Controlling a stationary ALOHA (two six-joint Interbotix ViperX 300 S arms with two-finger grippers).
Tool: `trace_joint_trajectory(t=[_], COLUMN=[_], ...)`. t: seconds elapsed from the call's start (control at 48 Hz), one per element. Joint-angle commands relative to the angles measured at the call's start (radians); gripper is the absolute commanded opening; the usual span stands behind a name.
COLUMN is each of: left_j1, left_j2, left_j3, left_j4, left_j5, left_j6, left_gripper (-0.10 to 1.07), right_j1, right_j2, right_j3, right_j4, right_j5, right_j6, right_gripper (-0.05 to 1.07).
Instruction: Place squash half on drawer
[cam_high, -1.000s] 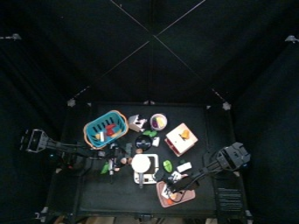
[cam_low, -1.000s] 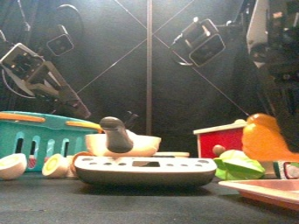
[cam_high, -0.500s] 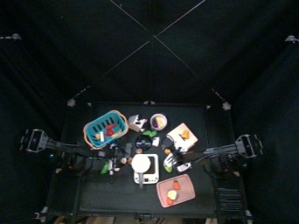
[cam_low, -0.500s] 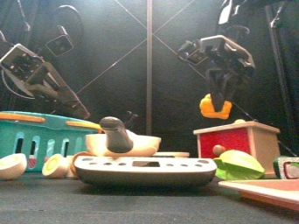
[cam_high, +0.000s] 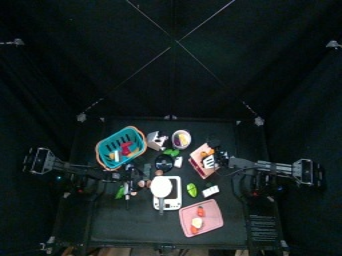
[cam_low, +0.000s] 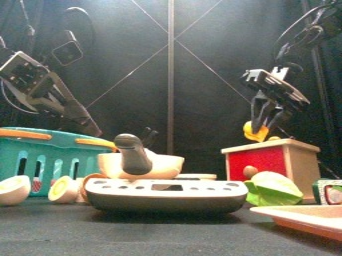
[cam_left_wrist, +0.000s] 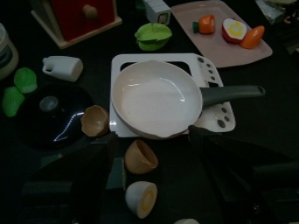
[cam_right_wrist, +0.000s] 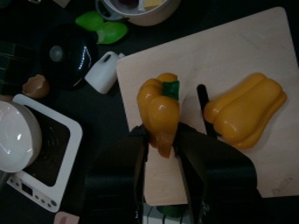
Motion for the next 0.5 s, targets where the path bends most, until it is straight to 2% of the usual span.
trace_joint_trajectory(t=[0.0,0.312,0.479], left_j1=[0.0,0.0,0.0], left_j2=[-0.002,-0.002,-0.002], left_j3=[-0.009,-0.006,-0.008], left_j4=[-0.002,0.0,-0.002], left_j5=[-0.003,-0.003,-0.003], left_j6=[0.0,0.002,0.0], left_gripper=[0.98,0.98,0.98], right_j1=[-0.002,-0.003,-0.003], right_j2=[-0.008,-0.005,-0.005], right_j3=[-0.009,0.003,0.009], right_j4=[-0.002,0.003,0.008], right_j5=[-0.005,-0.005,-0.003], right_j6=[0.0,0.002,0.002], right_gripper=[0.64,0.84,0.86])
